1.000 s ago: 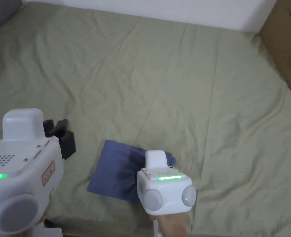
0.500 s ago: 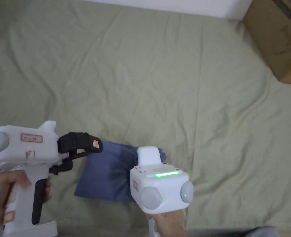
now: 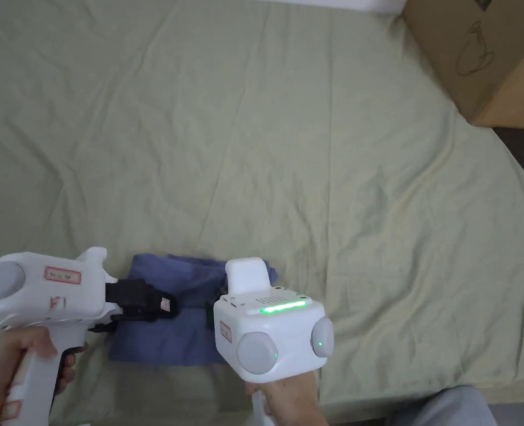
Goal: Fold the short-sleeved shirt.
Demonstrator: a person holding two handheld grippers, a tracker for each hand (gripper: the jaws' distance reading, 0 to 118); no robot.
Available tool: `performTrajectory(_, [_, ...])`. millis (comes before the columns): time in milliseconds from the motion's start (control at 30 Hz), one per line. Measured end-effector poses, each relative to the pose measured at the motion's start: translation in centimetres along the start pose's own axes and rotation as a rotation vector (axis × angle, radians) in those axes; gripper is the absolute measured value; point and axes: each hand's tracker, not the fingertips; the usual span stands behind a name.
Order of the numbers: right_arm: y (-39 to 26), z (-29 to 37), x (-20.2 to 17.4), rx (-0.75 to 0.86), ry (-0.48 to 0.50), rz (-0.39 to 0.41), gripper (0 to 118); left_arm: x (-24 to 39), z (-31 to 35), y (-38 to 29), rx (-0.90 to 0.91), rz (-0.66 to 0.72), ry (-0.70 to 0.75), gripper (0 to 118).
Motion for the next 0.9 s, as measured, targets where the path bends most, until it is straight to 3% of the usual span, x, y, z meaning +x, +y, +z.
performTrajectory(167, [0.6,0.2,0.3,-0.052,0.026,-0.007,0,2.4,1.0,-0.8,0.043,0.067,0.046,23])
performTrajectory(233, [0.5,2.1,0.1,0.034,0.036,-0.017,0,3.1,2.1,-0.8,0.046,0.09,0.047,22])
performTrajectory(300, [4.0,5.6,2.3,0.092,0.048,-0.024,0,4.0,3.6,-0.7,0.043,0.094,0.046,22])
performTrajectory(367, [4.6,8.3,2.8,0.14,0.067,-0.04,0,4.5,6.1,-0.2,0.064,0.034,0.094,22])
performTrajectory(500, [5.5,13.6,3.8,0.191,0.077,-0.032,0,3.6,11.9,0.8,0.117,-0.024,0.267,22])
performTrajectory(567, [5.7,14.6,6.5,0.205,0.044,-0.004,0,1.9,15.3,1.7,0.148,0.004,0.355,22])
performTrajectory(900, [4.6,15.5,3.3,0.159,-0.01,-0.037,0,-8.6,26.1,6.7,0.313,0.109,0.954,24])
